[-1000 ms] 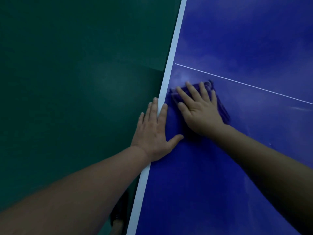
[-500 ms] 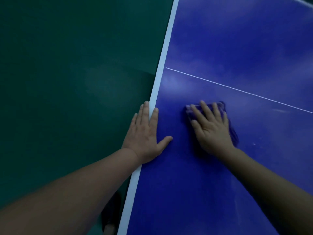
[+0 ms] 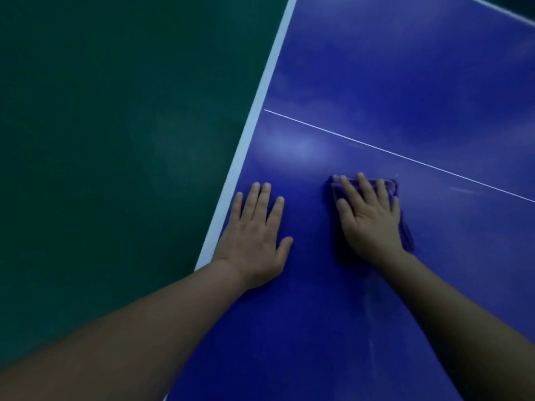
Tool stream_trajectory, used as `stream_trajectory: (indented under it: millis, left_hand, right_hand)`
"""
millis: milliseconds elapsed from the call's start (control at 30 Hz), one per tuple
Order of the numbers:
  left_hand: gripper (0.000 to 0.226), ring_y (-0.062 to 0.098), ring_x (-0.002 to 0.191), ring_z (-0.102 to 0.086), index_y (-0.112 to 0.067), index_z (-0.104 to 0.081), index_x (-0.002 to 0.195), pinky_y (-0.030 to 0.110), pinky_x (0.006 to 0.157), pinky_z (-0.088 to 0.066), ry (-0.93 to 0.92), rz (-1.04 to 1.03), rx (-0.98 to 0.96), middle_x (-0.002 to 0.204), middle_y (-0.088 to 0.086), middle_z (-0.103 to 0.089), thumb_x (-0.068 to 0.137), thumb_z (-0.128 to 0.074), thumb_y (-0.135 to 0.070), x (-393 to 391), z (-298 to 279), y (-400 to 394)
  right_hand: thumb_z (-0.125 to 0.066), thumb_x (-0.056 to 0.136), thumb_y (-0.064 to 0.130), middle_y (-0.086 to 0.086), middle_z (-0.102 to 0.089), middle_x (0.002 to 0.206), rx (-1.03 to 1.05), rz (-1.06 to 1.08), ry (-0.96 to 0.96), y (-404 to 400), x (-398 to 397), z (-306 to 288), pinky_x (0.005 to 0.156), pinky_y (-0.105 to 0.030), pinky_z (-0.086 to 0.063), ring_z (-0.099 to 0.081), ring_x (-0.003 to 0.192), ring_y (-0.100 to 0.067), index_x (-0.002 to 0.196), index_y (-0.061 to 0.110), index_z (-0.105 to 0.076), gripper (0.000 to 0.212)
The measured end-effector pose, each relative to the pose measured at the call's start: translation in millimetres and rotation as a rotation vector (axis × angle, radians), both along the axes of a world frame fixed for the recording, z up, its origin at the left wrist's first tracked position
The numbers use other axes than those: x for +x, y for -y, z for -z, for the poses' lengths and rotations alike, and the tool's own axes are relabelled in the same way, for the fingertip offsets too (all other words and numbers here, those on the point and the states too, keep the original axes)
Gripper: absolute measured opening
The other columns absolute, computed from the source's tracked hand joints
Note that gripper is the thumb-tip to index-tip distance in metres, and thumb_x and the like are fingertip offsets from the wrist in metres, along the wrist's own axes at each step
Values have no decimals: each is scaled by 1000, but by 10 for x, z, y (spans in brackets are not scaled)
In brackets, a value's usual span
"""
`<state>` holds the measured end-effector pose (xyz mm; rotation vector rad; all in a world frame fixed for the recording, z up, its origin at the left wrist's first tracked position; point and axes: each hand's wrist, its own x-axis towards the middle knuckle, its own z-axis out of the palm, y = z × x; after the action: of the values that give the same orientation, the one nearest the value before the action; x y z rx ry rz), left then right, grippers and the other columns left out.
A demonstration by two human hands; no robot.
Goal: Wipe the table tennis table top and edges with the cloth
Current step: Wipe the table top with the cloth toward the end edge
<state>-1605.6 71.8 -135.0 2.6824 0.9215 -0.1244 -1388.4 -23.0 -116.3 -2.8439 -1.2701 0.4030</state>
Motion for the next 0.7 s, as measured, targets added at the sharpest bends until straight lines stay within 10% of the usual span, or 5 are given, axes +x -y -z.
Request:
stream_trajectory:
  millis: [133, 367, 700]
  left_hand:
    - [77, 28, 149, 23, -18, 3, 157, 52, 120, 9, -4, -3, 19, 163, 14, 16, 95, -17, -58, 21, 16, 29]
    - [80, 29, 152, 10, -16, -13, 158, 50, 122, 4, 49, -2, 51, 165, 15, 1, 90, -15, -59, 43, 37, 33]
    - [79, 27, 152, 12, -18, -11, 158, 46, 123, 1, 70, -10, 37, 165, 14, 2, 91, -16, -59, 11, 57, 40]
  right_hand:
    - [-24, 102, 50, 8, -5, 168, 36, 306, -60, -635, 412, 36, 117, -66, 3, 5, 153, -31, 155, 47, -15, 54]
    - [-23, 102, 55, 10, -7, 167, 61, -151, -4, -151, 58, 57, 120, -56, 4, 2, 154, -26, 154, 49, -18, 53]
    - [-19, 102, 53, 5, -2, 168, 37, 184, -62, -884, 533, 69, 115, -68, 6, 8, 153, -33, 156, 45, -11, 56]
